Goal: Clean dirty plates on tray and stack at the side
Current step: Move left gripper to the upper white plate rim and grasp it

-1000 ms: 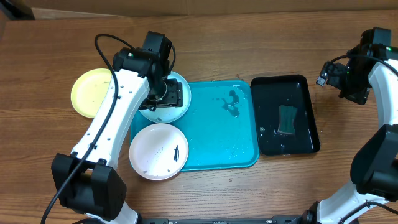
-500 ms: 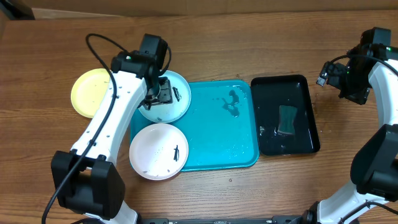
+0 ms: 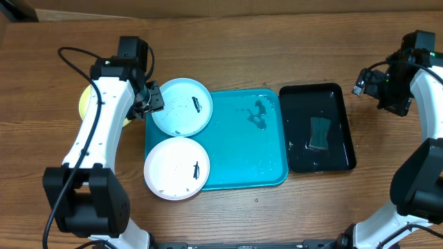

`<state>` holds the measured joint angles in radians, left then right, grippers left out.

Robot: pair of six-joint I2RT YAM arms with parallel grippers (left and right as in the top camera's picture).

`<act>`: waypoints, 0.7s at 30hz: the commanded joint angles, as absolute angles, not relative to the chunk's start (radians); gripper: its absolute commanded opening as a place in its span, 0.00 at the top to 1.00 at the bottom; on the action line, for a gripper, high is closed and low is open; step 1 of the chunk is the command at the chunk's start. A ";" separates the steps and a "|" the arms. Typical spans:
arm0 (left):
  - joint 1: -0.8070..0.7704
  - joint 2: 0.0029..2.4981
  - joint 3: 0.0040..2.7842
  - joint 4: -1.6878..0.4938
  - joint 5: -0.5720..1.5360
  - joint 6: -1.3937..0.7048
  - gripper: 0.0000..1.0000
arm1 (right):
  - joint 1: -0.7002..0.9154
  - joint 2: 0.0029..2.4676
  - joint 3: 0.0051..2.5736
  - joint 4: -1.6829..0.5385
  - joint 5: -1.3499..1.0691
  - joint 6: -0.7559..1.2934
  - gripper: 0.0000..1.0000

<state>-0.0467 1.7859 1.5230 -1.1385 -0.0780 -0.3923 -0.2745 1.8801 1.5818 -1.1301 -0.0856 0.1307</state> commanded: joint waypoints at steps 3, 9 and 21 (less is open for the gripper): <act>-0.053 1.866 1.511 -1.139 -0.041 -0.359 0.53 | -0.276 1.859 1.590 -1.127 -0.080 0.134 0.00; -0.053 1.927 1.511 -1.118 -0.055 -0.359 0.53 | -0.276 1.859 1.590 -1.128 -0.080 0.134 0.00; -0.053 2.016 1.511 -1.100 -0.059 -0.347 0.56 | -0.276 1.859 1.590 -1.127 -0.080 0.135 0.00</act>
<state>-0.0505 1.9919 1.5223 -1.1091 -0.0563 -0.3664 -0.2745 1.8801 1.5818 -1.1301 -0.0856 0.1307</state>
